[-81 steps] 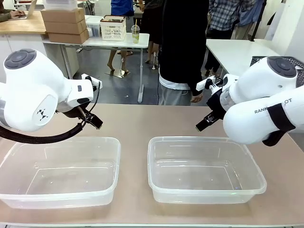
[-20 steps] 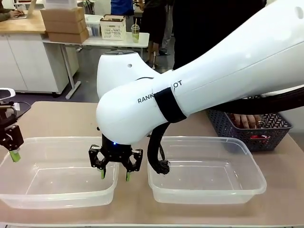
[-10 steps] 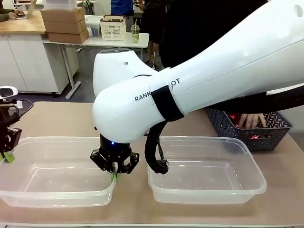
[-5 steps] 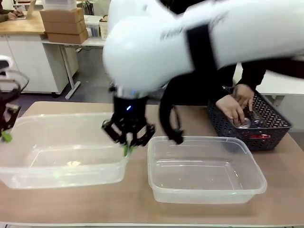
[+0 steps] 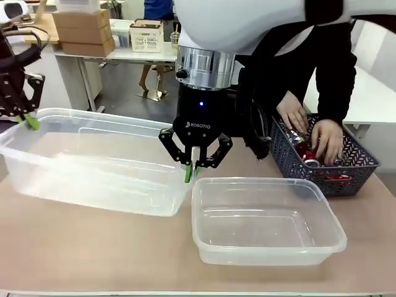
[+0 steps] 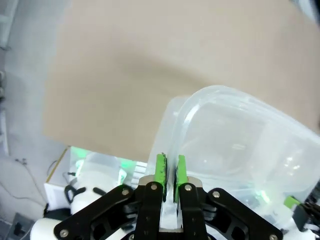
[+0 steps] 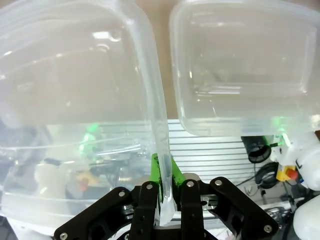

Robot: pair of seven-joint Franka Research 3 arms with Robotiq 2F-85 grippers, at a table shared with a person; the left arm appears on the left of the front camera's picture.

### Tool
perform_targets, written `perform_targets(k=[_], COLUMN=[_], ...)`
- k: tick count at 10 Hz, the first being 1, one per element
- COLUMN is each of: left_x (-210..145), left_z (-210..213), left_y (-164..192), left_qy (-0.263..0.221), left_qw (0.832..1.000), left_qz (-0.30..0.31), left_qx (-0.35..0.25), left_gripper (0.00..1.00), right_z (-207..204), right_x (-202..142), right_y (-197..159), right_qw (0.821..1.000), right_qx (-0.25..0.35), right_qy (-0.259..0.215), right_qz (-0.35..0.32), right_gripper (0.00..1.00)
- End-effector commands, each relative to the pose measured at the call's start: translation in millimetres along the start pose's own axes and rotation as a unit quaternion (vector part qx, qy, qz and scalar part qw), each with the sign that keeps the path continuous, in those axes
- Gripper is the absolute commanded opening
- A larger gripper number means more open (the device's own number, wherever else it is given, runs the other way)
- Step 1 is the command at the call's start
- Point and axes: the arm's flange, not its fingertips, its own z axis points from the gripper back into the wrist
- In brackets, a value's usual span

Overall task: Sort the waste into each basket.
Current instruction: Pick up the Organizing box on the left side of the table and lift it.

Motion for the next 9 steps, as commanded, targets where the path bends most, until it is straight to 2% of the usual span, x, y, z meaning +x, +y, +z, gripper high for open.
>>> perform_targets(k=[1, 2, 3, 6, 9], left_x=[-6.3, -6.3, -1.7, -7.0, -6.4], left_z=[-14.6, -14.6, -8.9, -16.4, -19.9], left_y=[17.0, 17.0, 4.5, -5.5, -32.5], left_qy=[0.004, 0.004, 0.008, 0.015, 0.006], left_qw=[1.000, 1.000, 1.000, 0.998, 0.999], left_qz=[0.013, 0.013, 0.000, -0.022, -0.017], left_qx=[0.013, 0.013, 0.006, 0.055, 0.042], left_gripper=[0.00, 0.00, 0.09, 0.09, 0.09], right_z=[-8.7, -8.7, -8.7, -3.0, 14.4], right_x=[-5.9, -5.9, -5.9, 4.0, 16.3], right_y=[7.3, 7.3, 7.3, -1.7, -36.9], right_qw=[1.000, 1.000, 1.000, 1.000, 0.997], right_qx=[-0.015, -0.015, -0.015, -0.003, -0.022], right_qy=[0.007, 0.007, 0.007, -0.004, -0.072], right_qz=[0.013, 0.013, 0.013, 0.017, 0.028], right_gripper=[0.00, 0.00, 0.00, 0.06, 0.06])
